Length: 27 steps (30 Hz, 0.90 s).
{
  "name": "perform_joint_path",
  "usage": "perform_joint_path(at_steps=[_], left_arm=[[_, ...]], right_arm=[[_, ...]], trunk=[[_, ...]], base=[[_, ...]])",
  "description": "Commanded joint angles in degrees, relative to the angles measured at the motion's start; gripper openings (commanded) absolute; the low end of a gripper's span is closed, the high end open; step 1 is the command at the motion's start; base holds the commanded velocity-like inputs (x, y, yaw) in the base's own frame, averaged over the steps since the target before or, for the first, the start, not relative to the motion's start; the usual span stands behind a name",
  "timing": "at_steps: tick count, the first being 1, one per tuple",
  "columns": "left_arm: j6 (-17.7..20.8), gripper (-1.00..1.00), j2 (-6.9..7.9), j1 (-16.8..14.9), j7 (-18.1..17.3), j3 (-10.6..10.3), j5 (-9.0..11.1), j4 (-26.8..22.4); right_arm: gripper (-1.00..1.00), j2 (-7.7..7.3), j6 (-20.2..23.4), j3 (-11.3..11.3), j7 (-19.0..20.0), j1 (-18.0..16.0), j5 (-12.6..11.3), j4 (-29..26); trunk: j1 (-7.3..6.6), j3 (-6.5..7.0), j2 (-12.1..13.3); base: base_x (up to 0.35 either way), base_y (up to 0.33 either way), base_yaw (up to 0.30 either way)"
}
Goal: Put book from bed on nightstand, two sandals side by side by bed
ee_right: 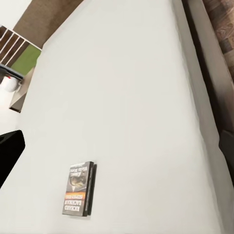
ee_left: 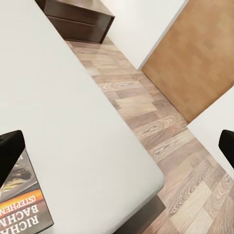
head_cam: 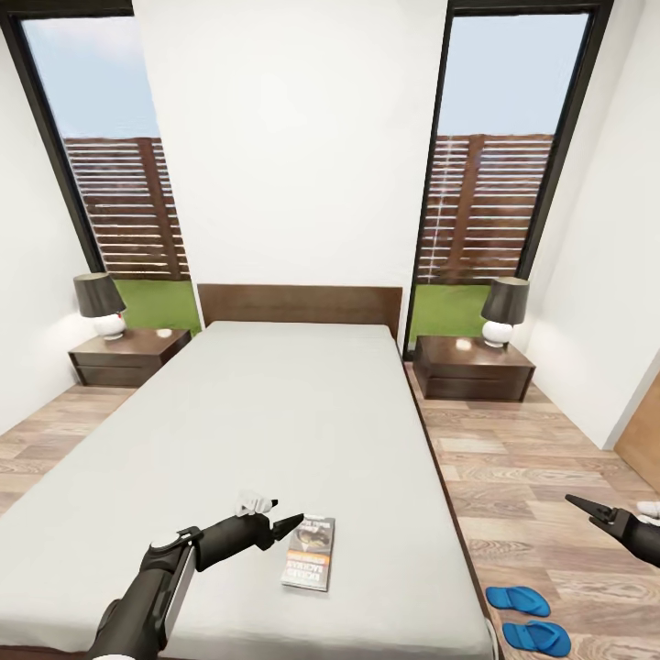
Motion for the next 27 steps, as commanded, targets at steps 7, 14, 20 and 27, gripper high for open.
perform_joint_path(at_steps=[7,14,20,27], left_arm=[[5.9,1.0,-1.01,-1.6,0.7,0.3,2.0,-0.5],[19.4,1.0,-3.1,-19.3,20.1,0.2,11.0,-0.1],[22.0,1.0,-3.76,-21.4,21.7,0.2,11.4,5.0],[23.3,1.0,-4.41,-21.7,23.5,0.0,11.2,10.3]], right_arm=[[1.0,0.08,0.4,0.0,0.1,0.0,-0.4,0.0],[1.0,0.16,0.4,0.0,0.1,0.0,-0.4,0.0],[1.0,0.27,0.5,0.0,0.1,0.0,-0.4,0.0],[1.0,0.4,0.5,0.0,0.1,0.0,-0.3,-0.1]], trunk=[[0.01,-0.07,-0.1],[0.01,-0.07,-0.1],[0.01,-0.07,-0.1],[0.01,-0.07,-0.1]], base=[[0.003,-0.002,0.0],[0.007,0.0,0.0],[0.063,0.0,0.0],[0.008,0.0,0.0]])
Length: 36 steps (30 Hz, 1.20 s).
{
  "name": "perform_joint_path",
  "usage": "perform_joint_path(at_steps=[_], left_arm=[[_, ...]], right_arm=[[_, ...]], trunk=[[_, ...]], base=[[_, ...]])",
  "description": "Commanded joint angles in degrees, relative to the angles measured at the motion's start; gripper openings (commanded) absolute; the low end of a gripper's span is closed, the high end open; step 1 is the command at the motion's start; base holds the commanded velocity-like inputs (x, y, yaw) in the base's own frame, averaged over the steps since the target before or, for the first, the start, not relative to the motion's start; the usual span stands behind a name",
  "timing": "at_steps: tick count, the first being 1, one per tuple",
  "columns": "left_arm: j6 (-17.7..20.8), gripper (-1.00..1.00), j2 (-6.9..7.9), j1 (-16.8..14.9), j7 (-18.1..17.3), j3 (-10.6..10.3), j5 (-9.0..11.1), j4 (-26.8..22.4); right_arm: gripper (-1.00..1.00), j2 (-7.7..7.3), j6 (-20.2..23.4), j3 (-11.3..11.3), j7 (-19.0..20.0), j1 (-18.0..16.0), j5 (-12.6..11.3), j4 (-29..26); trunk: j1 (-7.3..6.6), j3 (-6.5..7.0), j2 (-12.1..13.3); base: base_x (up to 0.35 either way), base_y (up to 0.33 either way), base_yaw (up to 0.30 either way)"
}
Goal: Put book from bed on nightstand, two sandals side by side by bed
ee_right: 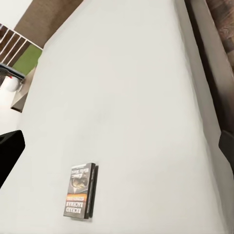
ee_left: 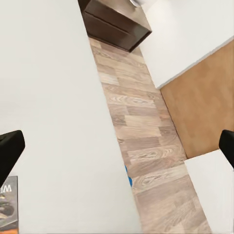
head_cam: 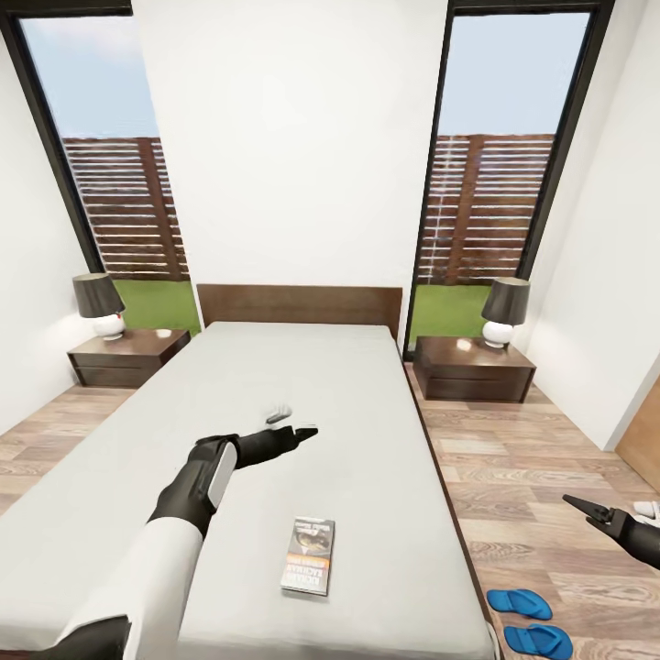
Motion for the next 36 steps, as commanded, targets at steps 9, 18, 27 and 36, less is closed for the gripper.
perform_joint_path(at_steps=[9,18,27,36], left_arm=[[11.5,1.0,-0.2,-0.1,4.7,0.1,0.1,0.0],[12.7,1.0,-0.01,-0.1,6.1,0.1,0.3,0.1],[12.6,1.0,-0.2,-0.1,6.1,0.2,0.4,0.1],[12.5,1.0,-0.72,-0.1,6.1,0.1,0.5,0.4]], right_arm=[[1.0,0.23,0.5,-0.1,0.0,0.0,-0.3,0.0],[1.0,0.24,0.5,-0.1,0.1,0.0,-0.3,0.0],[1.0,0.25,0.5,0.0,0.1,0.0,-0.3,0.0],[1.0,0.6,0.5,0.0,0.1,0.0,-0.3,0.0]], trunk=[[0.01,-0.07,-0.1],[0.01,-0.07,-0.1],[0.01,-0.07,-0.1],[0.01,-0.07,-0.1]], base=[[0.0,0.0,0.0],[0.0,0.0,0.0],[0.0,0.0,0.0],[0.0,0.0,0.0]])
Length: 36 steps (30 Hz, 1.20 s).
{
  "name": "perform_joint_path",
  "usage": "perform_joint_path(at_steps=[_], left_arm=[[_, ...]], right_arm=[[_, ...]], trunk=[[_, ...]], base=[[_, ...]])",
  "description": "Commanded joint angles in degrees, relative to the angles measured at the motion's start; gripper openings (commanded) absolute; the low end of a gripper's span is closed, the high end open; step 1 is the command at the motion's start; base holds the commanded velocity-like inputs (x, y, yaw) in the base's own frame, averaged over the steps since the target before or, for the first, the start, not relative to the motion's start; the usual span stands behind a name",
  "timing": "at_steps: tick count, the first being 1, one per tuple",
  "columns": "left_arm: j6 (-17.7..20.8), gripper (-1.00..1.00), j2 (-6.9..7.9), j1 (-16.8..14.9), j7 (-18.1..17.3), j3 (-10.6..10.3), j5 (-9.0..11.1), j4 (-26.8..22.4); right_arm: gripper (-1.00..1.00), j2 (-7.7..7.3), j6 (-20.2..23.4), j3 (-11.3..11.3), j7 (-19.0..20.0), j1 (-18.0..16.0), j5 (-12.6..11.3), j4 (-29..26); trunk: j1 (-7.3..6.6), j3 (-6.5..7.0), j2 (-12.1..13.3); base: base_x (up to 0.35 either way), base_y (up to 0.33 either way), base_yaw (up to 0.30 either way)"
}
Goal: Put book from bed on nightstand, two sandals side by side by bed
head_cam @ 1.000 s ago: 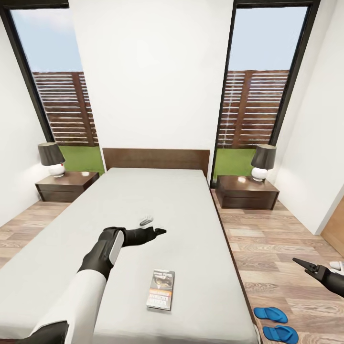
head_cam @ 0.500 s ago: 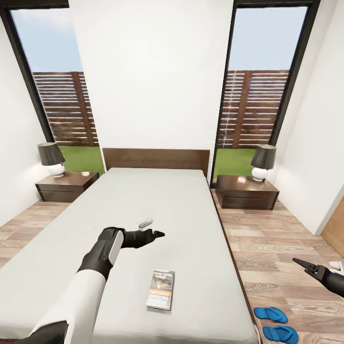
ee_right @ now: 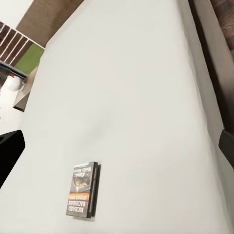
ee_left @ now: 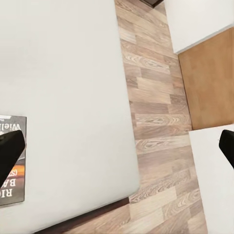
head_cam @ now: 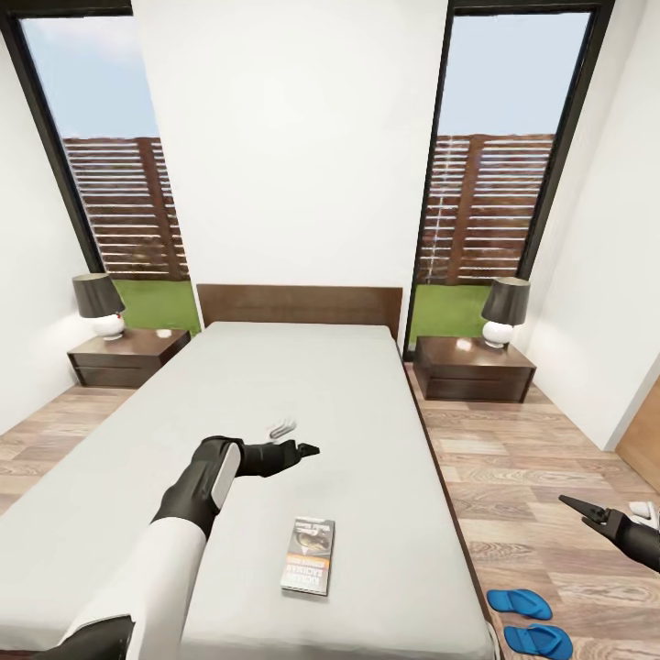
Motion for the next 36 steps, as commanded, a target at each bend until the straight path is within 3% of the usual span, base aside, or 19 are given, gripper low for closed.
perform_joint_path(at_steps=[1,12,36], left_arm=[[0.5,1.0,-0.09,-0.1,0.1,0.3,0.3,0.0],[0.5,1.0,-0.25,-0.1,0.0,0.3,0.3,0.1],[0.4,1.0,-0.27,-0.1,-0.1,0.3,0.4,0.2]], right_arm=[[1.0,0.03,0.5,0.0,0.1,0.0,-0.3,0.0],[1.0,0.16,0.5,0.0,0.0,0.0,-0.3,0.0],[1.0,0.25,0.5,0.0,0.0,0.0,-0.3,0.1]], trunk=[[0.01,-0.08,-0.1],[0.01,-0.21,-0.1],[0.01,-2.31,-0.1]], base=[[0.0,0.0,0.0],[0.0,0.0,0.0],[0.0,0.0,0.0]])
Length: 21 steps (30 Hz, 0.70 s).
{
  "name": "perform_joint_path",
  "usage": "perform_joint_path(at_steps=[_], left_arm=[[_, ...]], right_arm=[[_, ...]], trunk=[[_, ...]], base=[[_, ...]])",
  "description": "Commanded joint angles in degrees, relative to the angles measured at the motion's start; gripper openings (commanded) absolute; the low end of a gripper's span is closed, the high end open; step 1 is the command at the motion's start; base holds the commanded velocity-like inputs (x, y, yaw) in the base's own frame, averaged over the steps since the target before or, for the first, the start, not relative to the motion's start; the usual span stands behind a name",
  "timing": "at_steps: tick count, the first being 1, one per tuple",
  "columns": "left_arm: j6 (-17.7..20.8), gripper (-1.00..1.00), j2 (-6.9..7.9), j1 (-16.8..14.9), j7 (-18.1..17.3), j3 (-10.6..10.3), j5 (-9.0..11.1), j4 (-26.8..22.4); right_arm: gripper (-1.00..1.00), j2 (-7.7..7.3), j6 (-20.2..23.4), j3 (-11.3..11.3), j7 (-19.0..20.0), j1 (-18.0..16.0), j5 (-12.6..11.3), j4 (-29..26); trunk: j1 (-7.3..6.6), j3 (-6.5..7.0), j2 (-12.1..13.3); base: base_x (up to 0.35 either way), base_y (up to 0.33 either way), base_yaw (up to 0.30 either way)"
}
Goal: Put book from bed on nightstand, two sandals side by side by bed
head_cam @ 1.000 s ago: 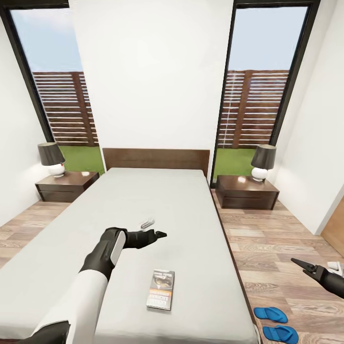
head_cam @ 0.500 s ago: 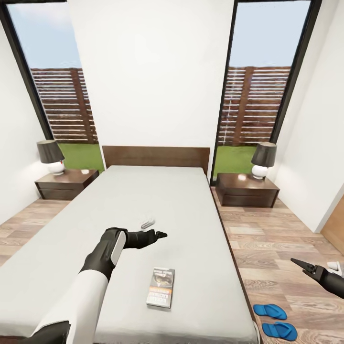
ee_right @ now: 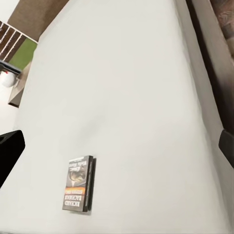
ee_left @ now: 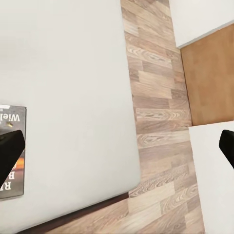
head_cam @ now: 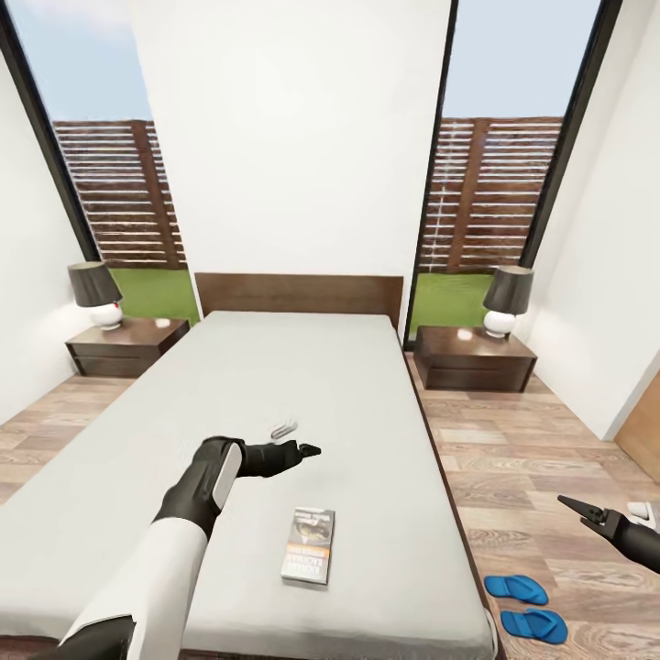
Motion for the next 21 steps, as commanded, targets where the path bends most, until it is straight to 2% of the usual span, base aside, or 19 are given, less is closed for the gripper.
perform_joint_path(at_steps=[1,21], left_arm=[[0.5,1.0,-0.07,0.0,0.1,0.3,0.4,0.0],[0.5,1.0,-0.23,0.0,-0.1,0.3,0.4,0.0]], right_arm=[[1.0,-0.01,0.5,0.0,0.1,0.0,-0.4,0.0],[1.0,-0.01,0.5,0.0,0.1,0.0,-0.4,0.0]], trunk=[[0.0,-0.16,-0.1],[0.0,-1.95,-0.1]], base=[[0.0,0.0,0.0],[0.0,0.0,0.0]])
